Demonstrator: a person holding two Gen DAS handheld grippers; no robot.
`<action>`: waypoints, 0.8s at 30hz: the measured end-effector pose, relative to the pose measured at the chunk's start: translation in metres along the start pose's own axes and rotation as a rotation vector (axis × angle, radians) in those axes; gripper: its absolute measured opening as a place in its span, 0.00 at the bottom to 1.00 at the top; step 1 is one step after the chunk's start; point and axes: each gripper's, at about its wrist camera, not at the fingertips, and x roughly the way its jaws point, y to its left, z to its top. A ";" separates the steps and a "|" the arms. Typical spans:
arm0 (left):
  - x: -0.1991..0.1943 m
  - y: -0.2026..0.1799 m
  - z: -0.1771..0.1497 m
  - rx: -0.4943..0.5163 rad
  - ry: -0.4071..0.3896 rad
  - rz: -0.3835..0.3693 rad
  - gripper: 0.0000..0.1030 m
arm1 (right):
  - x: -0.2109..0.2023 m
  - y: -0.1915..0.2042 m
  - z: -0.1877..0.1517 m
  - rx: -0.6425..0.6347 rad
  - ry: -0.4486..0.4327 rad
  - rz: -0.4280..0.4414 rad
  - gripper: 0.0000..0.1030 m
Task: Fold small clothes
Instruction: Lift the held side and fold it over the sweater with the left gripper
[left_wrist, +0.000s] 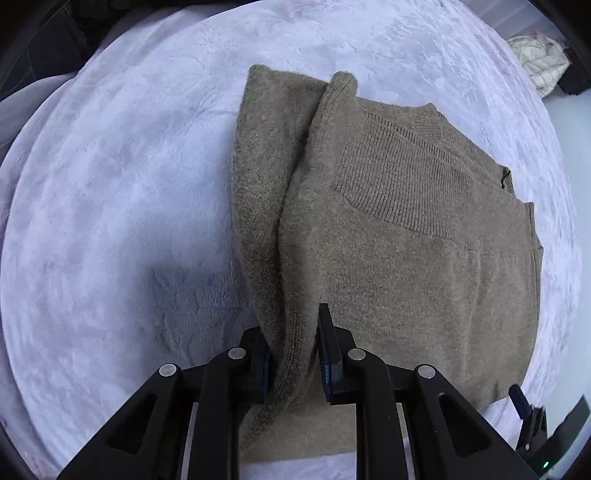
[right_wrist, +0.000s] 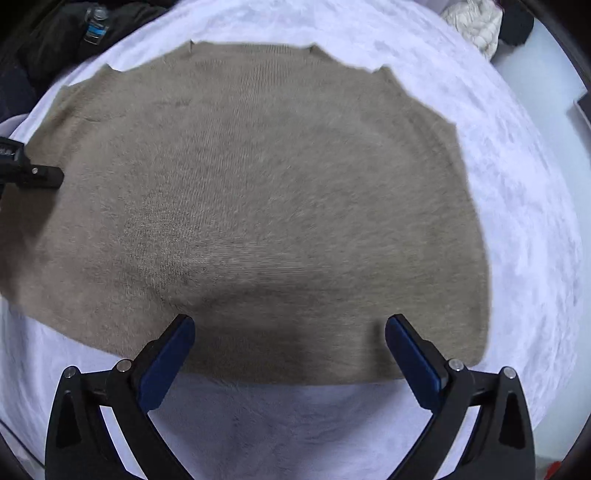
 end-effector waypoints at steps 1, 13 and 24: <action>-0.005 -0.004 -0.001 -0.020 0.002 0.010 0.20 | -0.004 -0.005 -0.004 -0.018 -0.008 -0.007 0.99; -0.056 -0.160 -0.039 -0.126 -0.014 0.140 0.19 | -0.036 -0.140 -0.030 -0.004 -0.091 -0.029 0.99; 0.052 -0.349 -0.077 -0.073 0.097 0.201 0.19 | -0.010 -0.233 -0.051 0.056 -0.059 -0.034 0.99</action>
